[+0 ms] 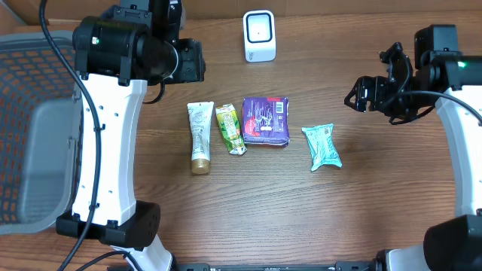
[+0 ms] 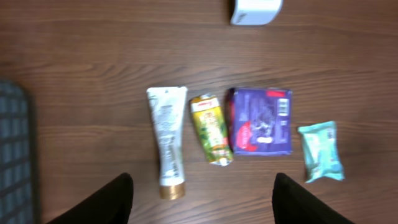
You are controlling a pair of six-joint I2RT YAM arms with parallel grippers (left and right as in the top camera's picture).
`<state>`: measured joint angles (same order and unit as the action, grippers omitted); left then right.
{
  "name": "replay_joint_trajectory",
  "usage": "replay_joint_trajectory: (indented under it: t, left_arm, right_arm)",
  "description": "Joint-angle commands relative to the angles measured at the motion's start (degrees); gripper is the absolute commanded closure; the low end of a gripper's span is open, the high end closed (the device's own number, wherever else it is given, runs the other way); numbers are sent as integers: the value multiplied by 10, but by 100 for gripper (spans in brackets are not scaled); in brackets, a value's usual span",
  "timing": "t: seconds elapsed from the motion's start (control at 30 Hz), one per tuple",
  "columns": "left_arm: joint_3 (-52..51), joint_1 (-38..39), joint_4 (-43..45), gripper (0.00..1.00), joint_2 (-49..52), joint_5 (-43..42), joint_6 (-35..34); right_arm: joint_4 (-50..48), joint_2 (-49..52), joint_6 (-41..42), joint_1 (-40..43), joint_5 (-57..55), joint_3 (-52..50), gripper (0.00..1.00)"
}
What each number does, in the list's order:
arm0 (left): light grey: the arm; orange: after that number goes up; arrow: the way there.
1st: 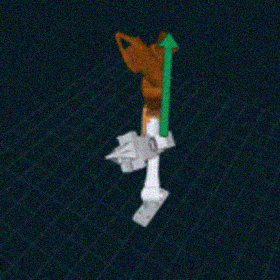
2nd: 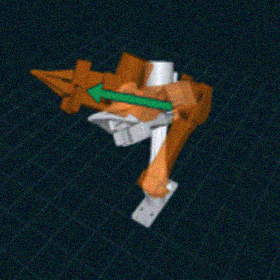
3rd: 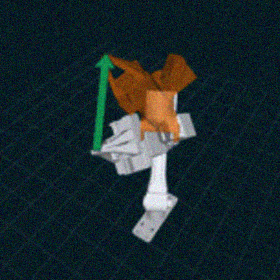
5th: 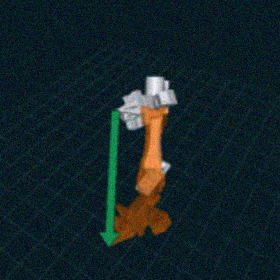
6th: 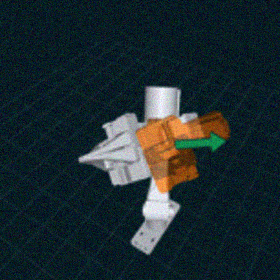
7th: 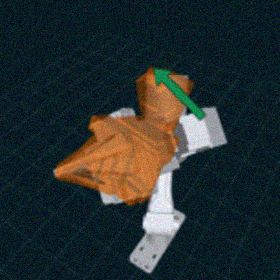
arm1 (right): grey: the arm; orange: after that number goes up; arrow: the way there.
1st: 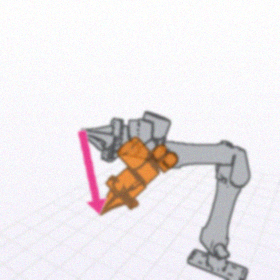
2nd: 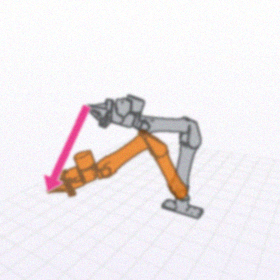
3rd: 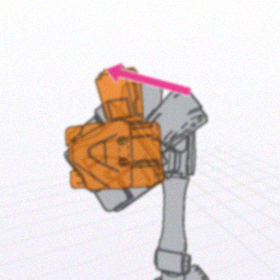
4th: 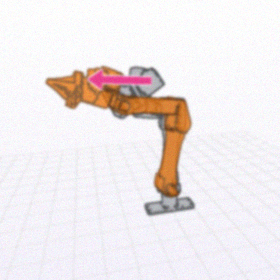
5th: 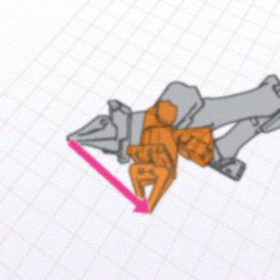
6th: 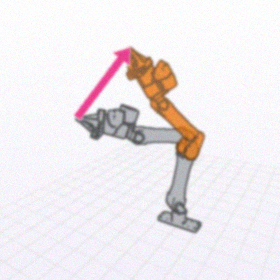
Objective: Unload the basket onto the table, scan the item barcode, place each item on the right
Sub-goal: 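Carry the wipe pack right and set it right of the purple bag, then grasp the wipe pack with the right gripper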
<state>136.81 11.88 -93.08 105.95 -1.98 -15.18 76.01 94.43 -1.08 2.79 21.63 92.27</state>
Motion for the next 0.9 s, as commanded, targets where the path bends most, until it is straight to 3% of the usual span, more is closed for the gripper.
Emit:
replay_joint_trajectory:
  t: [0.0,0.17,0.47,0.5,0.6,0.67,0.8,0.87]
  left_arm:
    - [1,-3,-4,24,3,40,11]
    - [1,-3,0,0,4,41,15]
    - [0,-3,20,0,24,70,14]
    - [0,-3,21,0,26,71,14]
    - [0,-3,20,0,35,84,14]
    - [0,-6,25,1,39,84,12]
    - [0,-28,42,0,39,83,8]
    - [0,-46,47,0,39,84,8]
  right_arm:
    - [1,3,-13,-6,-1,10,8]
    - [6,3,-50,-6,-25,-3,11]
    - [-48,6,-50,-6,-35,-108,22]
    - [-58,6,-49,-6,-35,-124,31]
    - [-97,7,-32,-5,-29,-164,44]
    - [-127,9,-32,-4,-4,-192,48]
    - [-184,14,-27,-4,51,-256,48]
    - [-215,24,14,-5,59,-289,48]
